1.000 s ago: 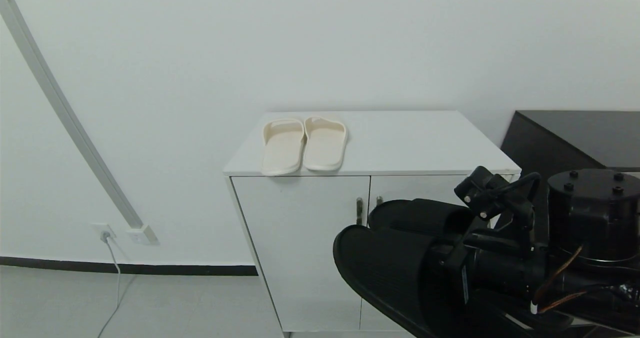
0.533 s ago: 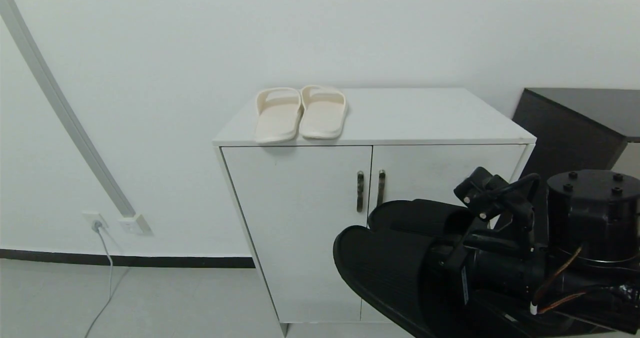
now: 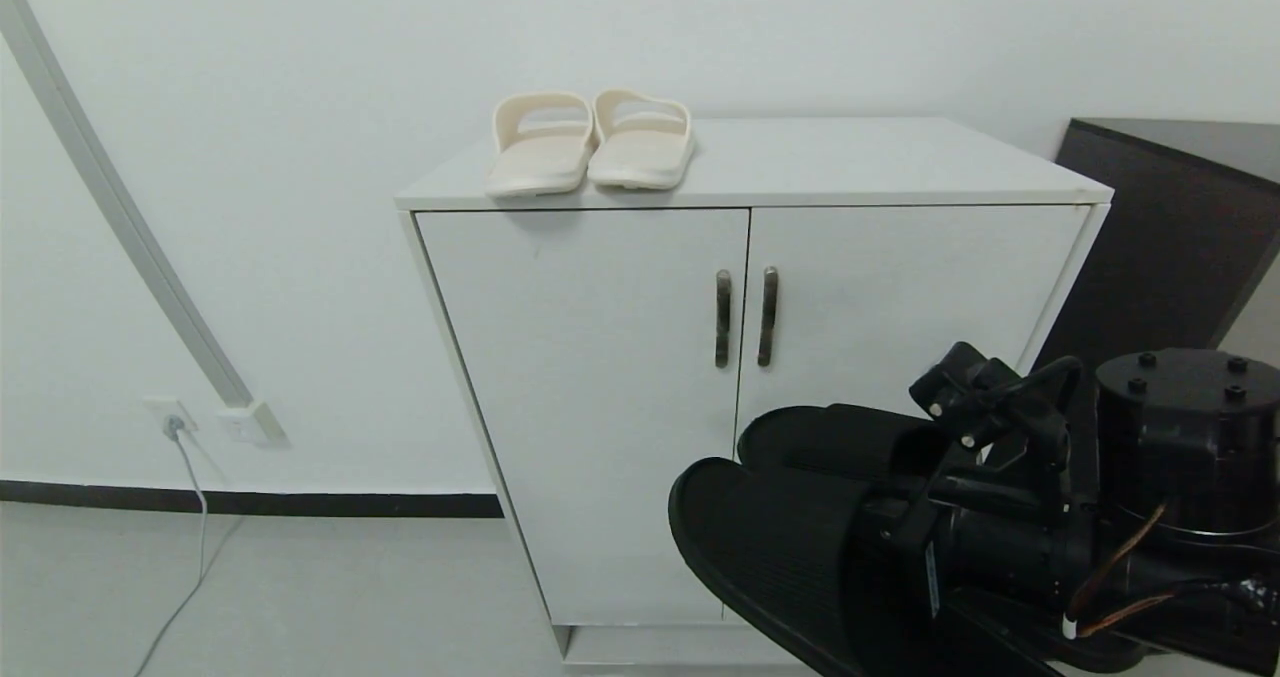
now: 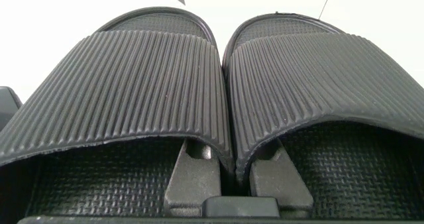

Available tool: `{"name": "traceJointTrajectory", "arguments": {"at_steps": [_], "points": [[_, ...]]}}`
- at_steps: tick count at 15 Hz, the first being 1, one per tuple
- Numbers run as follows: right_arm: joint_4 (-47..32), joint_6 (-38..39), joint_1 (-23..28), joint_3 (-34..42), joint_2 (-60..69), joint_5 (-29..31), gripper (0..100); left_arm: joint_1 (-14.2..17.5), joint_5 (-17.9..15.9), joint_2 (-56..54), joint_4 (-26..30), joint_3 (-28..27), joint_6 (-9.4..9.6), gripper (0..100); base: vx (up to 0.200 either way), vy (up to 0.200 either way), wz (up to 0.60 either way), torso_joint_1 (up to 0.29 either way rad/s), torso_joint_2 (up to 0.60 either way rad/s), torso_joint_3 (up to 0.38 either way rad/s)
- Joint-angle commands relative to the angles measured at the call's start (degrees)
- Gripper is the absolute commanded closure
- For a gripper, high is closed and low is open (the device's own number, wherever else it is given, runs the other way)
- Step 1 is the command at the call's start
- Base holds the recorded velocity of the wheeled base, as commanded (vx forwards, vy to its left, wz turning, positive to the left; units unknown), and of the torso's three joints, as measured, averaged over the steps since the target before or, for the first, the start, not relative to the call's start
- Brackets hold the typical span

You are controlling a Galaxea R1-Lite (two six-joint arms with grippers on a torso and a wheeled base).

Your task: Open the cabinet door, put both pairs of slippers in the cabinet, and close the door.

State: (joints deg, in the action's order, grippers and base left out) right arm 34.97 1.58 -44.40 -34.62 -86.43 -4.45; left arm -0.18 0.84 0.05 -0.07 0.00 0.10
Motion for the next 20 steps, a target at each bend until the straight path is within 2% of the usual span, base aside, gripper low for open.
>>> {"name": "traceJointTrajectory", "arguments": {"at_steps": [1, 8, 14, 16, 18, 20], "points": [[0.01, 0.00, -0.07, 0.08, -0.14, 0.06, 100, 0.01, 0.04, 0.04, -0.01, 0.00, -0.01, 0, 0.000, 0.000, 0.00, -0.100, 0.45, 0.354], [0.09, -1.41, 0.01, 0.52, -0.32, -0.03, 100, 0.01, 0.04, 0.04, -0.01, 0.00, 0.25, 0, 0.000, 0.000, 0.00, -0.039, 0.39, 0.352], [0.09, -1.50, 0.10, 0.96, -0.14, -0.03, 100, -0.17, -0.05, 0.92, -0.01, 0.00, 0.25, 0, 0.000, 0.000, 0.00, 0.000, 0.03, 0.026], [0.27, -1.41, 0.19, 0.96, -0.14, -0.12, 100, -1.31, -0.14, 5.93, -0.01, 0.00, -0.45, 0, 0.000, 0.000, 0.00, 0.000, 0.00, 0.000], [0.45, -1.41, 0.19, 1.84, -0.14, -0.21, 100, -1.49, -0.14, 5.93, -0.01, 0.00, -0.27, 0, 0.000, 0.000, 0.00, 0.000, 0.00, 0.000], [1.50, -1.58, 0.19, 2.54, -0.23, -0.12, 100, -3.33, -0.31, 5.31, -0.19, -0.09, -0.27, 0, 0.000, 0.000, 0.00, 0.000, 0.00, 0.000]]}}
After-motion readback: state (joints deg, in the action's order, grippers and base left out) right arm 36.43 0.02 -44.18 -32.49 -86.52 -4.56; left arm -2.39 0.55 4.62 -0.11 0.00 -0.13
